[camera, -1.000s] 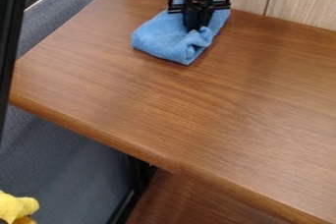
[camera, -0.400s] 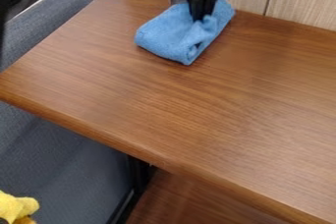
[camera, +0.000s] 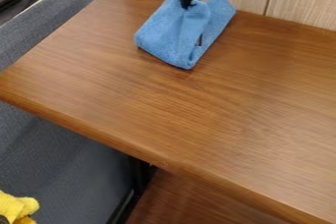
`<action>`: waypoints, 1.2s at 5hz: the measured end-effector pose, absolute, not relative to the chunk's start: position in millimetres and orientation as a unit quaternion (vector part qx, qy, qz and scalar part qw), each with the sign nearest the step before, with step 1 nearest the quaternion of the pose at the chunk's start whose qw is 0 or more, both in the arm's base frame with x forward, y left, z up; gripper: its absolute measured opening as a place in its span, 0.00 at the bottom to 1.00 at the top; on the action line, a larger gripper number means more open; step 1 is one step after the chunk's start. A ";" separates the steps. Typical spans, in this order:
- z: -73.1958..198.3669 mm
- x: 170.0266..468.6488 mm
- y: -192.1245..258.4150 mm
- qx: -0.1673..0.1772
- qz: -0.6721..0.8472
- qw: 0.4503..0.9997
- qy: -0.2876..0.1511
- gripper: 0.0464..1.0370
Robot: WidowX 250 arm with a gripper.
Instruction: Unfold the cloth from the top to bottom
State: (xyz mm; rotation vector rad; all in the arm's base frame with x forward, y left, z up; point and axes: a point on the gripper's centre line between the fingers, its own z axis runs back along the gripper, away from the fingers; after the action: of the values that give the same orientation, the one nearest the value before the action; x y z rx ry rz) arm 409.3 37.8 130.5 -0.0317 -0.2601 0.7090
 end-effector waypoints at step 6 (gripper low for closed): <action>56.6 278.0 95.5 0.026 0.358 0.931 -0.072 0.08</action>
State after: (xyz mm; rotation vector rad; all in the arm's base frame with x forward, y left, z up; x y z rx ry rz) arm 278.0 95.5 56.6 0.0533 -0.1469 0.7323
